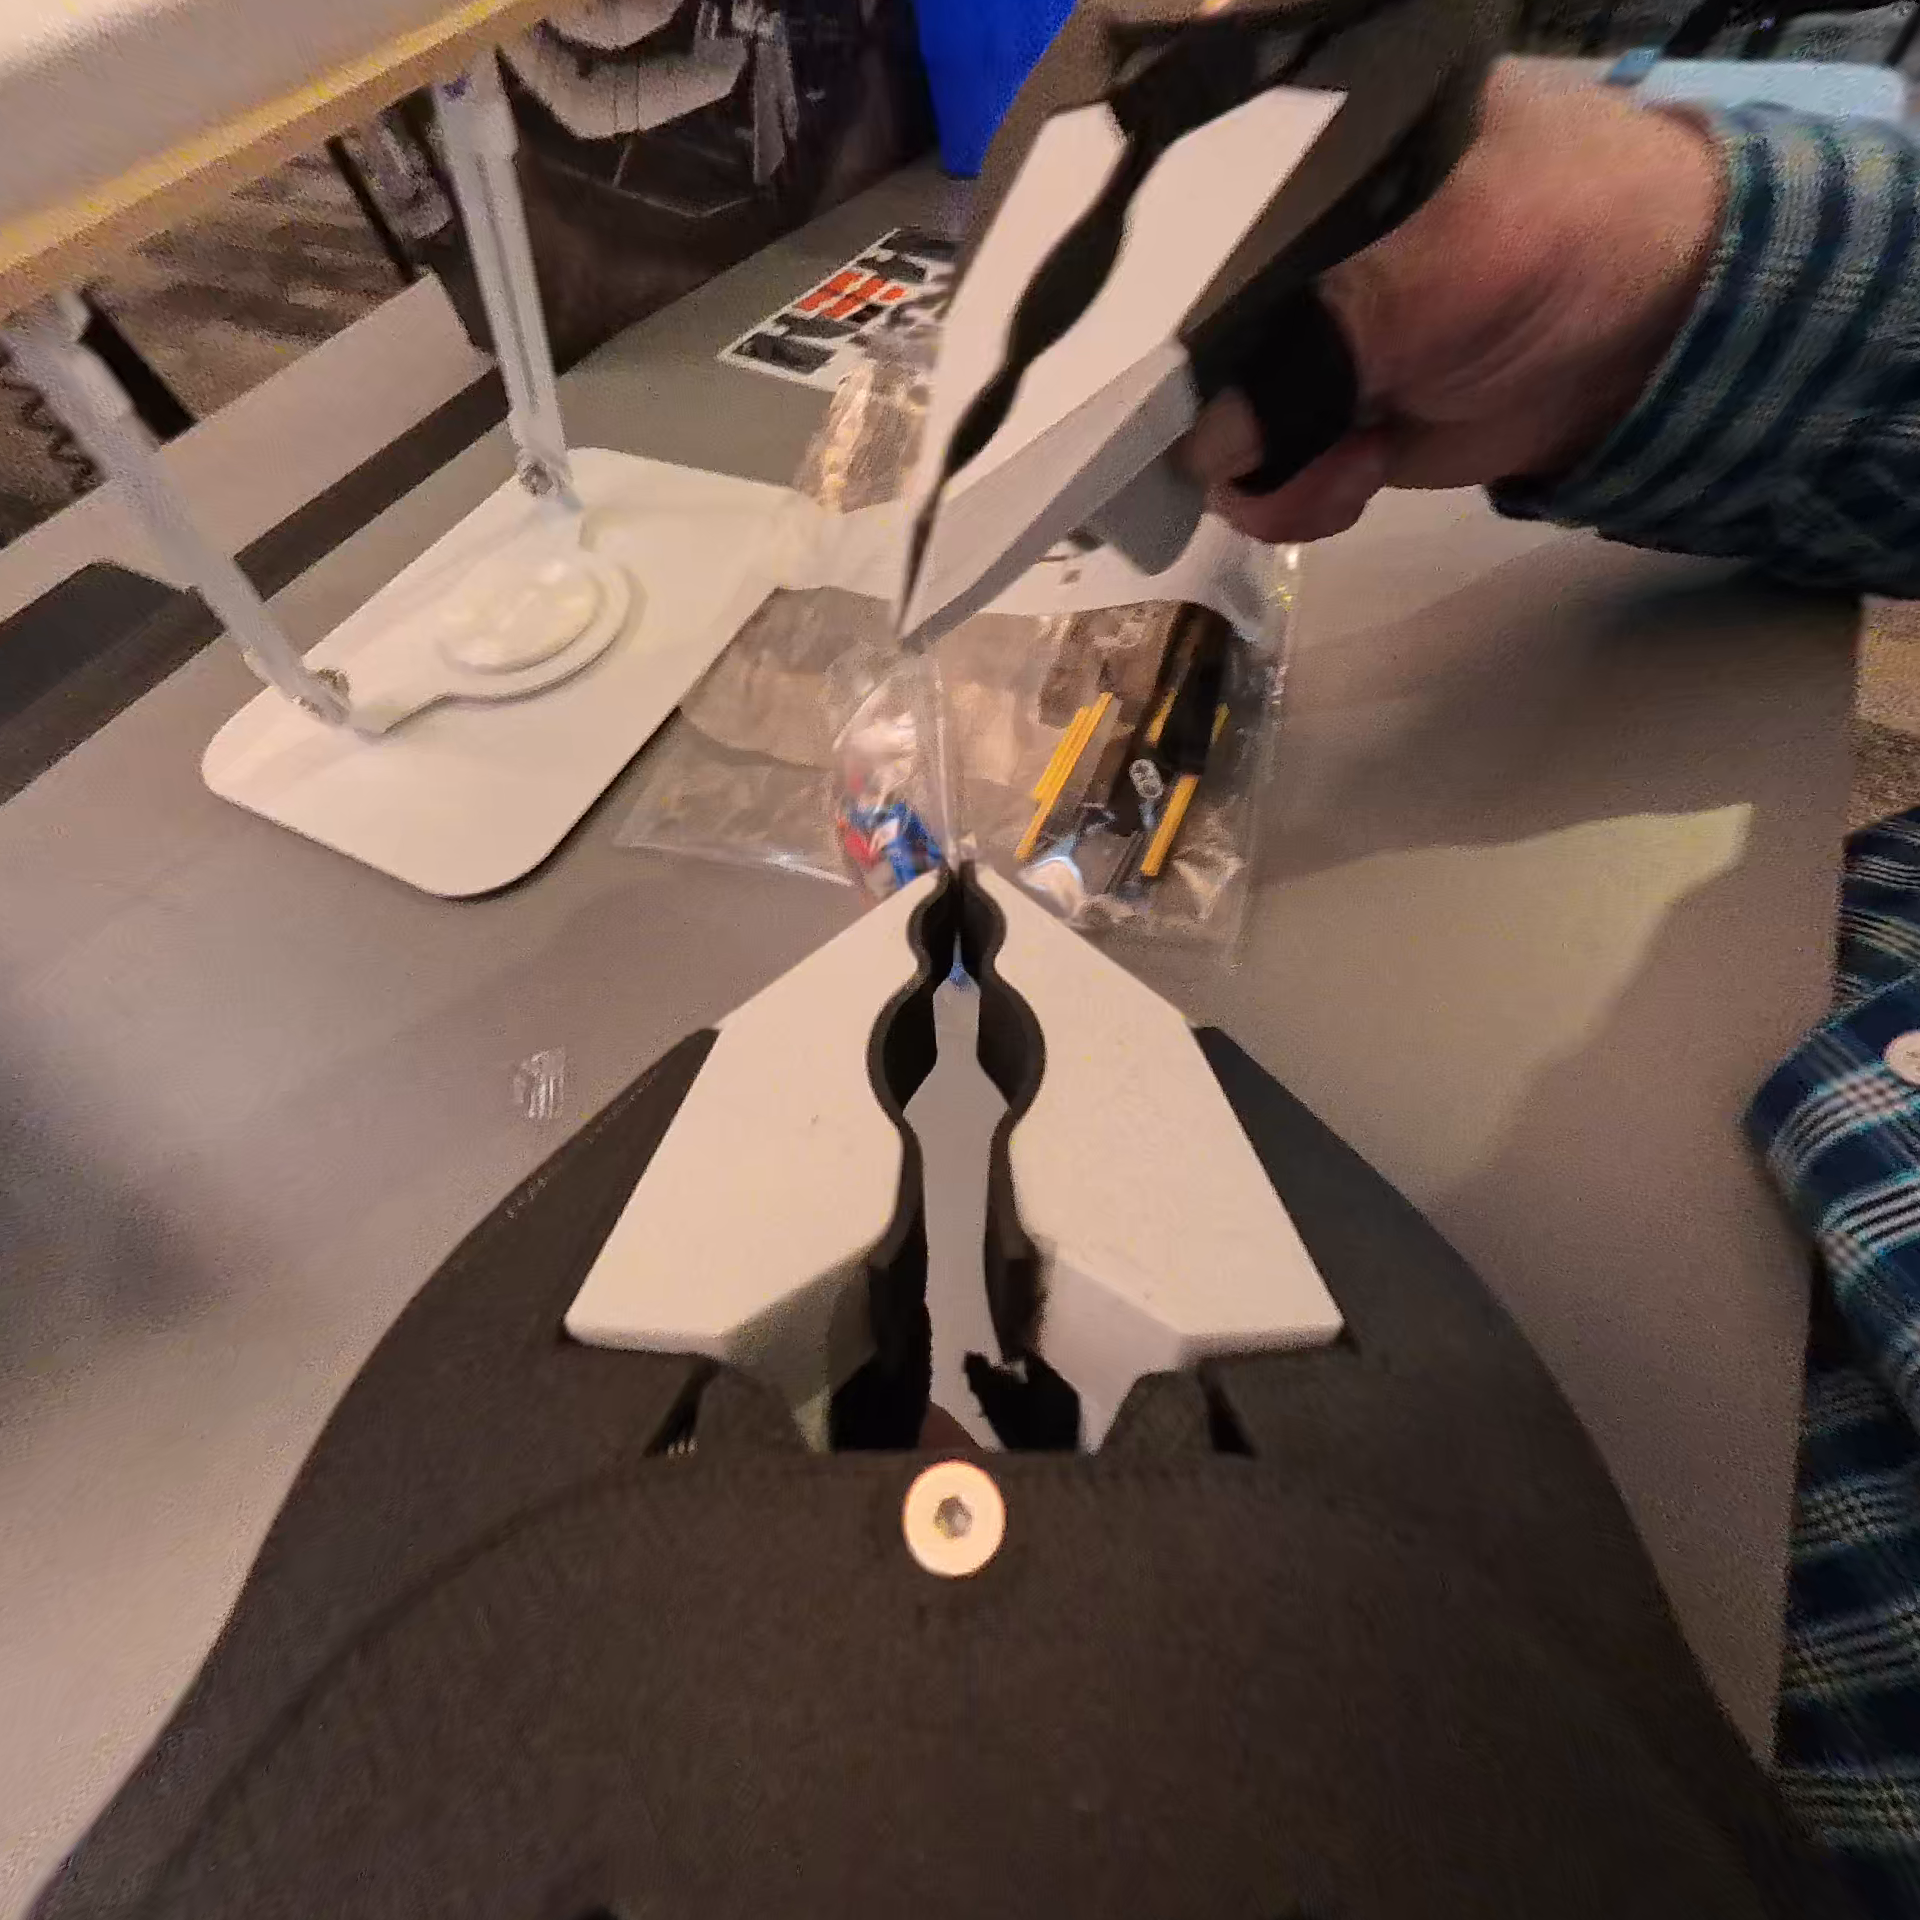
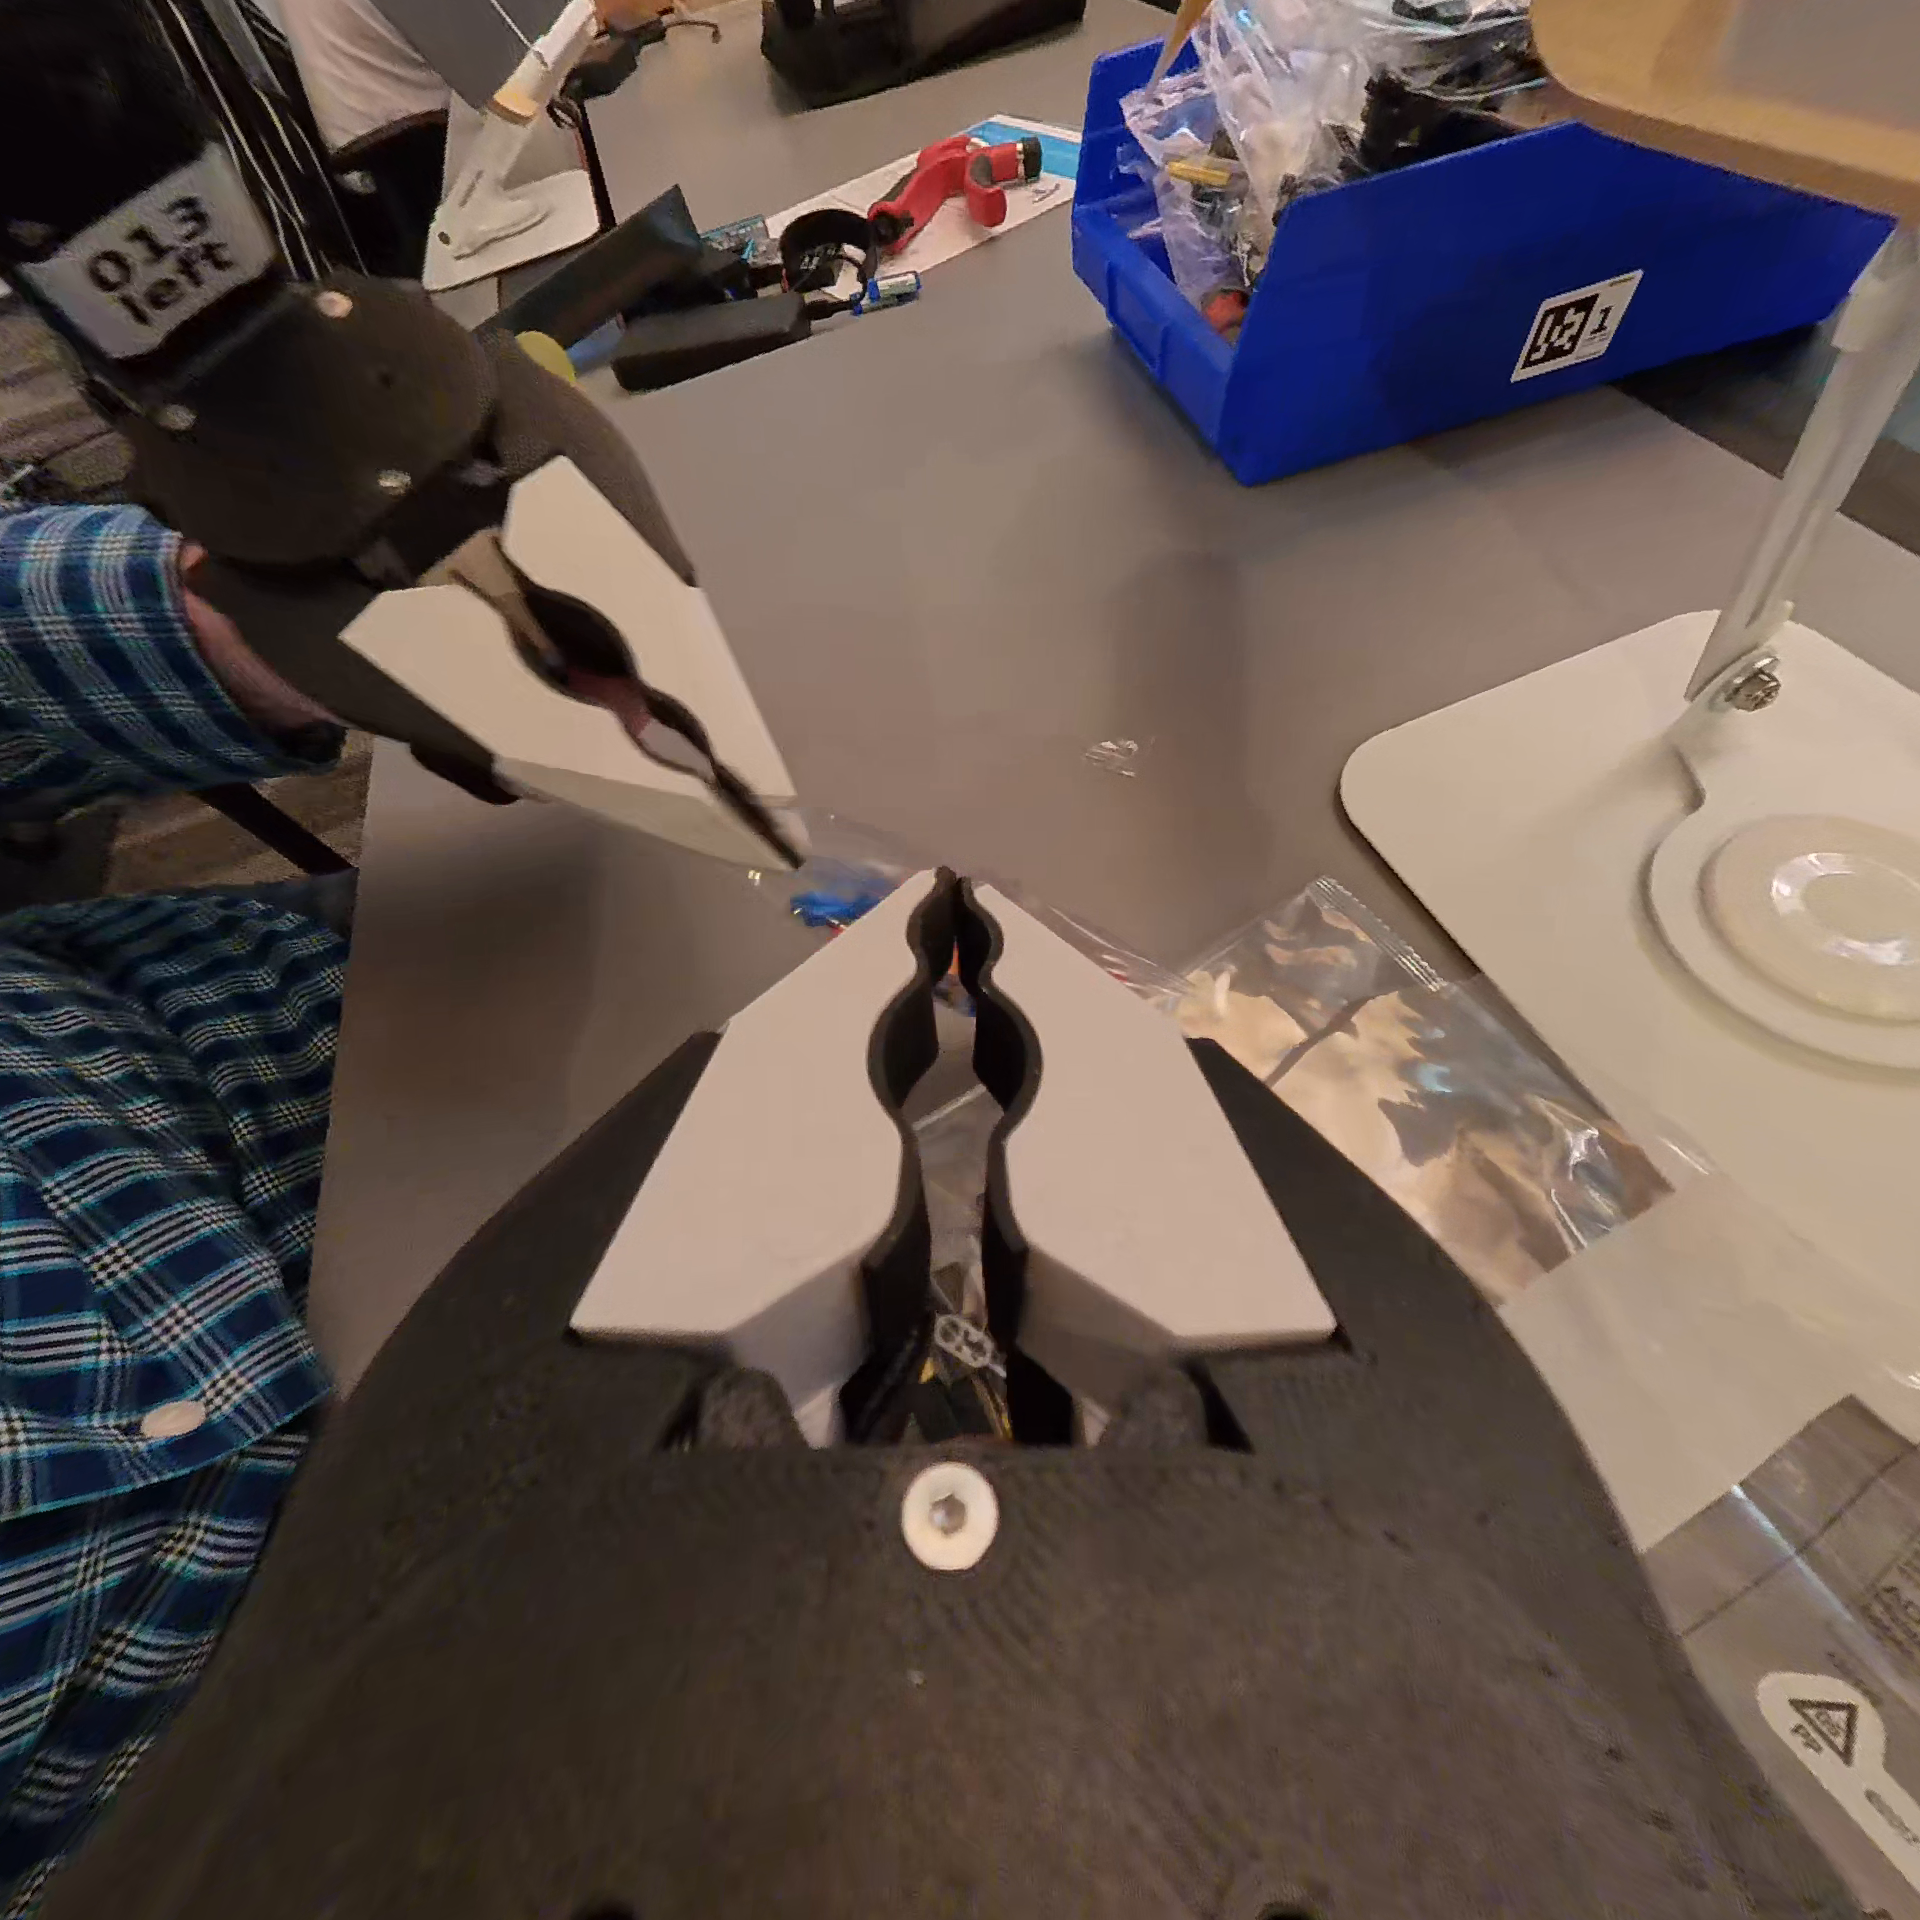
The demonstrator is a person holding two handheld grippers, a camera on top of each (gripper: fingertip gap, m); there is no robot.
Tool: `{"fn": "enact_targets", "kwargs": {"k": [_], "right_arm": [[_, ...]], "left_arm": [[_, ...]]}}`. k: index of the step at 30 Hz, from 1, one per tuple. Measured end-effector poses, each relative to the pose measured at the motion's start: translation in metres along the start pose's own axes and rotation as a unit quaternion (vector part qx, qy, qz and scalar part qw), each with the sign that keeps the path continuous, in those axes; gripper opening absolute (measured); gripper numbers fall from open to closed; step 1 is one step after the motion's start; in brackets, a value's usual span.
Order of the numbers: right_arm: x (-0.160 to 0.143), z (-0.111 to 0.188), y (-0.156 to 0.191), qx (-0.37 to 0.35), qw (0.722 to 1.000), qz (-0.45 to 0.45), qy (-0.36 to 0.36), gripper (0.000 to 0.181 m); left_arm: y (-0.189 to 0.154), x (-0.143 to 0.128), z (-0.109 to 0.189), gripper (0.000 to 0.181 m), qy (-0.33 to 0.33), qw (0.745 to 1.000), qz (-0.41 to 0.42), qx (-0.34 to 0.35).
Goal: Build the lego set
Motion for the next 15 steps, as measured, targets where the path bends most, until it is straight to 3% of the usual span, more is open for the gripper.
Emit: {"fn": "enact_targets", "kwargs": {"k": [2,4,6,11,15], "right_arm": [[0.0,-0.001,0.004,-0.007,1.0,0.012,0.006,0.0],[0.002,-0.003,0.008,-0.016,1.0,0.025,0.009,0.0],[0.004,-0.004,0.013,-0.013,0.999,0.034,0.01,0.0],[0.003,-0.006,0.015,-0.006,0.999,0.038,0.017,0.0],[0.004,-0.003,0.015,0.005,0.999,0.039,0.012,0.0]], "left_arm": [[0.006,-0.002,0.002,0.003,0.0,1.0,0.006,0.016],[0.005,0.003,0.001,0.02,0.006,1.0,-0.002,0.021],[0.003,0.007,-0.002,0.024,0.016,0.999,-0.026,0.034],[0.003,0.008,-0.009,0.003,0.035,0.997,-0.042,0.047],[0.003,0.01,-0.009,0.0,0.025,0.997,-0.054,0.054]]}}
Point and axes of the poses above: each gripper's, where its closed fingertips meet, z back along the fingers, x out of its top, y = z × x across the jaws, the point moved 7 cm from there along z, back along the fingers, and after that the axes turned 6 degrees about -z, right-handed, at the moved point
